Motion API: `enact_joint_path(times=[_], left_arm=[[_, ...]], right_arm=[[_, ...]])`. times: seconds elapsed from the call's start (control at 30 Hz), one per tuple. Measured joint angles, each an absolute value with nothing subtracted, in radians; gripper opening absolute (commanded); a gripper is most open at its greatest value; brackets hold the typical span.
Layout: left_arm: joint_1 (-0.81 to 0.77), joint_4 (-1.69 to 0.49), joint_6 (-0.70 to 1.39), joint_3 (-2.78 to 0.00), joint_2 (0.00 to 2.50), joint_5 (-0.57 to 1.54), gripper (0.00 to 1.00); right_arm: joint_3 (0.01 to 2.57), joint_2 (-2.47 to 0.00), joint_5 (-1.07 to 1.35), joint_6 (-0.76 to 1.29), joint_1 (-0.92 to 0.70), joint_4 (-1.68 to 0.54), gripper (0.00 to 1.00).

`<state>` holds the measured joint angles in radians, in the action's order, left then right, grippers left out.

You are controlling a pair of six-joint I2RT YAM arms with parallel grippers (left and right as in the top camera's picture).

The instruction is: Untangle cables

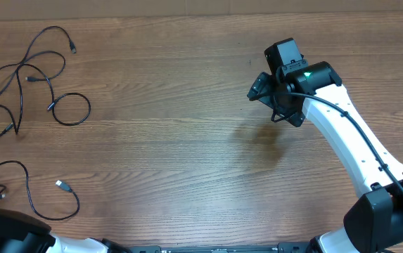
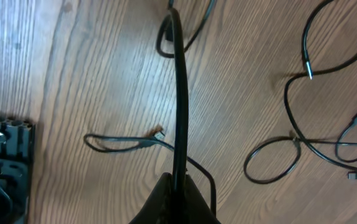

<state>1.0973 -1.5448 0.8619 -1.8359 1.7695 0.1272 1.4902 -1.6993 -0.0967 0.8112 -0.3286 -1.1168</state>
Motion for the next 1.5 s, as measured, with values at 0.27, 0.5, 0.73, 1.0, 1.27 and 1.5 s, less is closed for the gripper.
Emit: enact_joint_path(times=[0.27,0.5,0.73,1.0,1.27,1.5], left_arm=[[1.095,-1.453,0.865,-1.779,1.774,0.167,0.04],[1.095,-1.419,0.854,-1.761,1.855,0.213,0.45],[1.095,-1.437,0.720,-1.753,1.957,0.251,0.29],[1.095,-1.479,0.677,-1.752,1.967,0.258,0.60],[1.095,-1.495,0.536,-1.752,1.967,0.380,0.50],[1.080,-1.488,0.345,-1.752,1.967,0.544,0.54]], right_arm=[[1.490,-1.699,-0.077,0.796,-0.329,-1.111,1.00],[1.490,-1.699,-0.075,0.788,-0.329,-1.107,1.00],[1.490,-1.699,-0.074,0.787,-0.329,-1.099,1.00],[1.490,-1.699,-0.074,0.785,-0.329,-1.100,1.00],[1.490,-1.699,-0.074,0.785,-0.329,-1.100,1.00],[1.490,-1.699,-0.047,0.785,-0.329,-1.082,1.00]])
